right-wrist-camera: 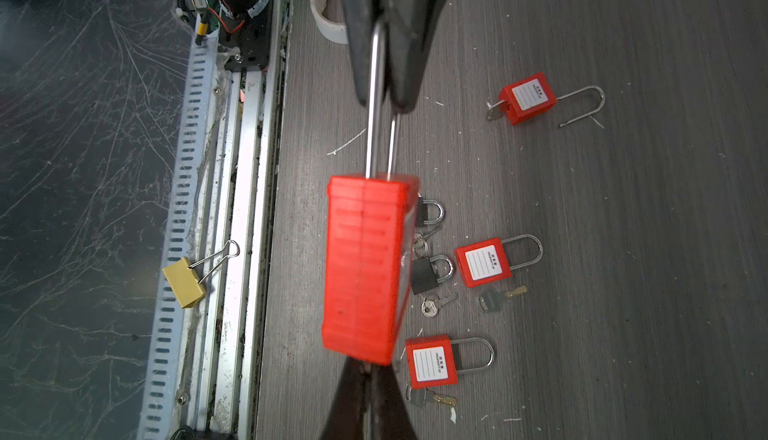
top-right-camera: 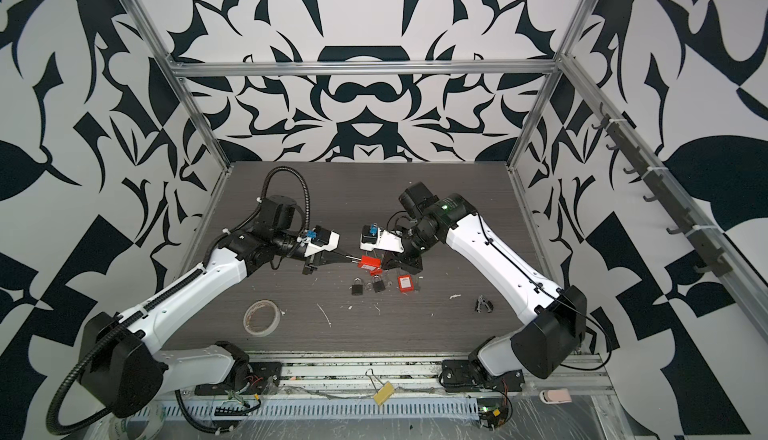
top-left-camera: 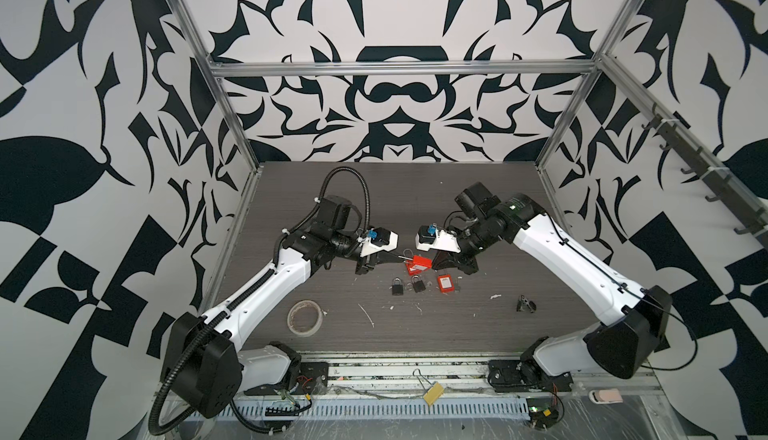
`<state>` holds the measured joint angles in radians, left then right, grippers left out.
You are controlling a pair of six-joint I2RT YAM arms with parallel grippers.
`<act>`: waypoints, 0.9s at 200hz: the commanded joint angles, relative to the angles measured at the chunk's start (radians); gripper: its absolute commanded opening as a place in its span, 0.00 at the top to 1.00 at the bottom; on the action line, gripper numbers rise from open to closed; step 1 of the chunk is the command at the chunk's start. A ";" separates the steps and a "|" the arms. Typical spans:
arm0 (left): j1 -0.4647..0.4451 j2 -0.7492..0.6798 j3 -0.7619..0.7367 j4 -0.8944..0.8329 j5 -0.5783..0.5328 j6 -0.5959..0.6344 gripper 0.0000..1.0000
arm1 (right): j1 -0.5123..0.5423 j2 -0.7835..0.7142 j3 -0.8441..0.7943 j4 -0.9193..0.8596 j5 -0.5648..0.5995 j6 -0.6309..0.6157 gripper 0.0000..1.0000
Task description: Lock with the key
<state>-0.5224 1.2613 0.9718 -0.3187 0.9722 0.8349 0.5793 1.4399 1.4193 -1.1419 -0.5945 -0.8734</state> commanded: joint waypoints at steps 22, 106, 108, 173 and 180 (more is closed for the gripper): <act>0.024 0.002 0.025 0.063 0.042 -0.063 1.00 | -0.002 -0.057 -0.052 -0.052 0.123 0.032 0.96; 0.027 0.100 0.111 -0.044 0.155 -0.204 1.00 | 0.044 -0.220 -0.146 0.136 0.298 0.007 0.80; 0.027 0.099 0.111 -0.046 0.154 -0.204 1.00 | 0.045 -0.222 -0.145 0.133 0.297 0.008 0.79; 0.026 0.078 0.104 -0.044 0.154 -0.191 1.00 | 0.045 -0.246 -0.061 0.057 0.222 0.083 0.61; 0.025 0.076 0.104 -0.044 0.156 -0.190 1.00 | 0.045 -0.240 -0.056 0.061 0.213 0.090 0.61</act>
<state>-0.4984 1.3617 1.0554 -0.3378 1.0821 0.6369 0.6216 1.2030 1.3060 -1.0512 -0.3294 -0.8272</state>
